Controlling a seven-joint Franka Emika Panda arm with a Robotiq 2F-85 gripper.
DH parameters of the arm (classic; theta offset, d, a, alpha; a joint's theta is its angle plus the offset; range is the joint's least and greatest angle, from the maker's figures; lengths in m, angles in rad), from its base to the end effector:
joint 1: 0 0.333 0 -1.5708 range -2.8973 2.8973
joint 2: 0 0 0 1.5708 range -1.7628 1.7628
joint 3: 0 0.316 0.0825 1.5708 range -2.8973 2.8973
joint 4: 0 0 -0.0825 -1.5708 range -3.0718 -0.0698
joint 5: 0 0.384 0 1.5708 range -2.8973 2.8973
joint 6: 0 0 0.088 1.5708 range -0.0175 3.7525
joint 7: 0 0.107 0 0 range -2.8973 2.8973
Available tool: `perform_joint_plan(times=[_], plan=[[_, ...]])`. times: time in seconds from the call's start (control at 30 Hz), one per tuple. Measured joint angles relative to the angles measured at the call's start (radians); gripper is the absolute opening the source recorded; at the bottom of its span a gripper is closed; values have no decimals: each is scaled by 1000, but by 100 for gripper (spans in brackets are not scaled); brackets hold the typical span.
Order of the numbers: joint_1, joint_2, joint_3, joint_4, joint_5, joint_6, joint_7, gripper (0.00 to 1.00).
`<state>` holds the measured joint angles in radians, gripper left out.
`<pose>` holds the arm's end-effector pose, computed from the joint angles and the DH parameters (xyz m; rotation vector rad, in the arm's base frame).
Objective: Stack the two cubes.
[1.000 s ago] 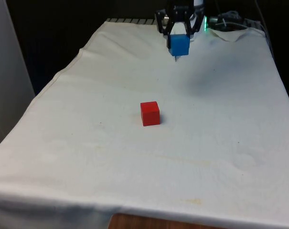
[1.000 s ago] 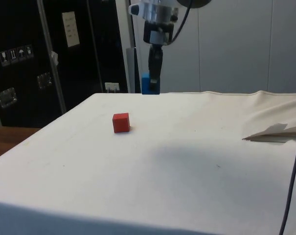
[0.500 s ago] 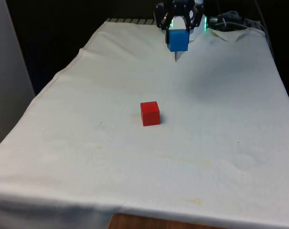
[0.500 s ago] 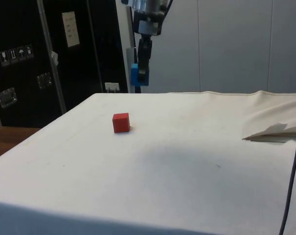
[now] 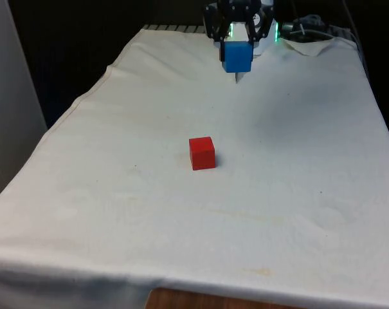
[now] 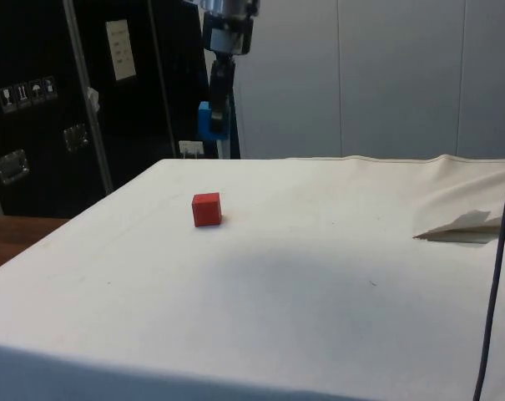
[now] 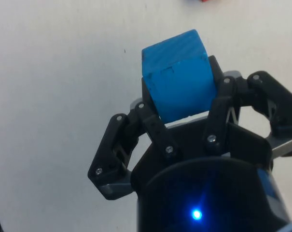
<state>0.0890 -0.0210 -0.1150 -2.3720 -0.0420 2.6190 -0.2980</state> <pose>0.5198 -0.0126 0.3592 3.0140 0.4637 0.3997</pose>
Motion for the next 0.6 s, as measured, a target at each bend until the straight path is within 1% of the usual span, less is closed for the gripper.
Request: perform_joint_plan(times=[0.07,0.27,0.37,0.6], plan=[[0,6,0,9,0,-3,1,1],[0,50,0,62,1,-6,5,1],[-2,77,-3,91,2,-7,5,1],[-4,105,-7,118,3,-10,5,1]])
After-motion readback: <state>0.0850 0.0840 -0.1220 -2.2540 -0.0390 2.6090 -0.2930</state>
